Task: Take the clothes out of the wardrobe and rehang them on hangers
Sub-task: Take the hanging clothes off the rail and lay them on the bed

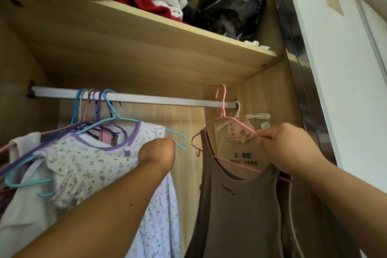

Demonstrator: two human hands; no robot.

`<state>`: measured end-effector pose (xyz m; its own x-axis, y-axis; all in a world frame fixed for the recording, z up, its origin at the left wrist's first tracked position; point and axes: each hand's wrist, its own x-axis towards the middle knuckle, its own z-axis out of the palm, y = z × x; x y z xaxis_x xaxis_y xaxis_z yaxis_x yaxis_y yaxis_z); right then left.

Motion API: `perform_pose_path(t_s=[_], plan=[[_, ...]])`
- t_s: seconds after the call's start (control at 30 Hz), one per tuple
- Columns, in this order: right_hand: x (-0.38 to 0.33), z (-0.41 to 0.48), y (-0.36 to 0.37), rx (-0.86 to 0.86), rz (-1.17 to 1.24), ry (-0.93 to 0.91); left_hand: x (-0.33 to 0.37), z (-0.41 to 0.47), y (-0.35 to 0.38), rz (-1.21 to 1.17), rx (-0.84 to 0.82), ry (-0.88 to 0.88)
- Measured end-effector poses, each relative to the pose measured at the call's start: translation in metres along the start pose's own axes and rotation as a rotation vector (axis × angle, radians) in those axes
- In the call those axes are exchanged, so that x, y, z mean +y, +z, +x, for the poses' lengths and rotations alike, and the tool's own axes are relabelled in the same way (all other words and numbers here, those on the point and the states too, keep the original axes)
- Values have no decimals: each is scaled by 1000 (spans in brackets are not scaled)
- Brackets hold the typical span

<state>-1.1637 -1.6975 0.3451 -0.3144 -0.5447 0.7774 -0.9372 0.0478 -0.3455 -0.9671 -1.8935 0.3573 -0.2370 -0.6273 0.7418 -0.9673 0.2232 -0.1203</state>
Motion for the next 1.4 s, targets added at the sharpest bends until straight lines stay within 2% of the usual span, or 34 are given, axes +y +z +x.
perform_pose_path(t_s=[0.23, 0.5, 0.63, 0.8, 0.93, 1.03, 1.17, 1.27, 1.4], plan=[[10, -3, -1, 14, 106, 33, -2, 1, 9, 16, -45, 32], [28, -46, -26, -56, 210, 44, 30, -31, 3, -432, -35, 290], [47, -86, -49, -100, 222, 72, 55, -62, -11, -553, -19, 360], [71, -144, -101, -146, 164, 101, 74, -115, -16, -641, -160, 355], [88, -187, -145, -177, 55, 198, 93, -174, -30, -843, -285, 397], [103, -224, -168, -190, 8, 312, 107, -220, -42, -960, -293, 410], [112, -277, -205, -157, 102, 478, 127, -279, -62, -1111, -292, 489], [108, -314, -236, -216, 192, 576, 138, -309, -70, -1193, -293, 491], [94, -350, -265, -259, -52, 588, 148, -332, -73, -1251, -330, 496]])
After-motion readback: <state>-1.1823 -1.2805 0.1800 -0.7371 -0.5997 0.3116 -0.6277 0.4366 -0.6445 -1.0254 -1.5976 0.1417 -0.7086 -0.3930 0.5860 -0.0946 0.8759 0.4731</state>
